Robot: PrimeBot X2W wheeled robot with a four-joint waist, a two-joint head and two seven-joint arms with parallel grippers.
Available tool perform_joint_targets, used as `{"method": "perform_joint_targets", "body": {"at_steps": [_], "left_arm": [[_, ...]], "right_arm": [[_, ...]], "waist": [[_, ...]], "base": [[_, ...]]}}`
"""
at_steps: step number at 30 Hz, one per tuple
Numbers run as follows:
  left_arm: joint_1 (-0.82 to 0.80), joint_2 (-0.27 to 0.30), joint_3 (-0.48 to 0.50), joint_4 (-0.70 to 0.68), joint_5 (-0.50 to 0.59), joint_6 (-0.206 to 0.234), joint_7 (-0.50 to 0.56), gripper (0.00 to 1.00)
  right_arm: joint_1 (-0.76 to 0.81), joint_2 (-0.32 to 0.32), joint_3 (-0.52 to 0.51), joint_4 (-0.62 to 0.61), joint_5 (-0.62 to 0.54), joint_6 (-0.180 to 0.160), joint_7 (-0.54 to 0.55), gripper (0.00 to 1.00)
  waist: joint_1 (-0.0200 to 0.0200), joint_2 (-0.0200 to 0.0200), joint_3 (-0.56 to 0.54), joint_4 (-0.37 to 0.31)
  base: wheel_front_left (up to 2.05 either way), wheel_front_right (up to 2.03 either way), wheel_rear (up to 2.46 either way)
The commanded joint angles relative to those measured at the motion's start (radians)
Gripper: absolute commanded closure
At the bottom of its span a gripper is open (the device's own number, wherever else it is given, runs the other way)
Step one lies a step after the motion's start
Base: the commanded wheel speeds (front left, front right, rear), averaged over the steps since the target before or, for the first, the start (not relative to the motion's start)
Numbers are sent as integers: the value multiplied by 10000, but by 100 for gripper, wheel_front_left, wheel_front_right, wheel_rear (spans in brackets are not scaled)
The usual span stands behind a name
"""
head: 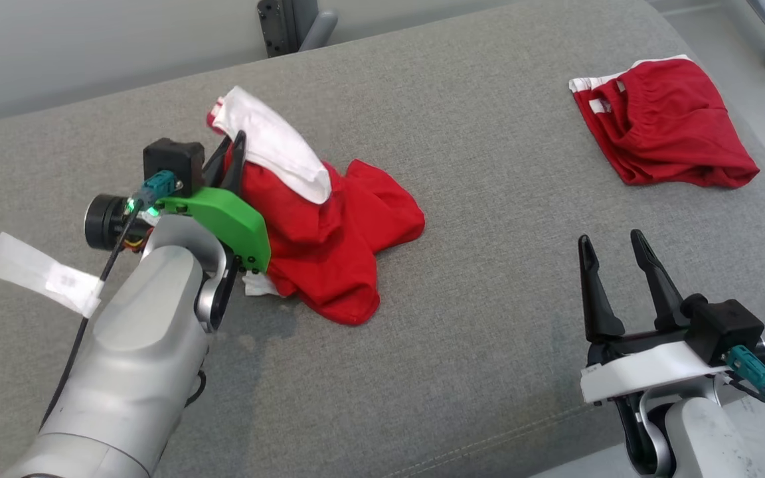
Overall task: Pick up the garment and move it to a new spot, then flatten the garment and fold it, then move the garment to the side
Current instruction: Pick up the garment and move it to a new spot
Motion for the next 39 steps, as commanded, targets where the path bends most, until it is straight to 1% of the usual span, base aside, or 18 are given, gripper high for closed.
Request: {"method": "perform_joint_targets", "body": {"at_steps": [1,6,12,13,14,15,16,17,25,30,37,39], "left_arm": [[168,-62,65,328,-104,77,-126,100],[416,-208,227,1308,-276,-9,-356,100],[629,-417,465,1913,-374,-147,-481,99],[642,-448,507,1935,-397,-182,-489,74],[643,-465,563,1887,-385,-192,-475,52],[662,-476,625,1786,-332,-190,-479,5],[662,-476,625,1786,-332,-190,-479,5],[735,-494,705,1688,-302,-194,-477,0],[1401,-605,1197,671,148,-288,-467,0],[1940,-531,1525,-120,610,-352,-468,0],[2861,-466,1959,-1207,1184,-345,-469,0],[3126,-451,2121,-1555,1287,-277,-469,0]], "right_arm": [[-100,-25,19,-40,12,-15,-47,0],[-135,-27,102,-11,36,-15,-47,0],[-162,-25,128,24,40,-15,-47,0],[-171,-25,120,24,31,-15,-47,0],[-169,-25,105,28,27,-15,-47,0],[-162,-27,76,35,12,-15,-47,0],[-162,-27,76,35,12,-15,-47,0],[-155,-25,59,44,-3,-15,-47,0],[11,-27,-66,121,-115,-15,-48,0],[164,-27,-124,167,-149,-15,-48,0],[378,-25,-230,207,-206,-15,-48,0],[427,-25,-230,210,-217,-15,-48,0]], "waist": [[1,117,209,-140],[1,117,294,-92],[1,117,260,37],[1,117,247,64],[1,117,225,96],[1,117,196,136],[1,117,196,136],[1,117,160,171],[1,117,-361,516],[1,117,-738,735],[1,117,-1148,1046],[1,117,-1230,1109]], "base": [[0,0,0],[0,0,0],[0,0,0],[0,0,0],[0,0,0],[0,0,0],[0,0,0],[0,0,0],[0,0,0],[0,0,0],[0,0,0],[0,0,0]]}}
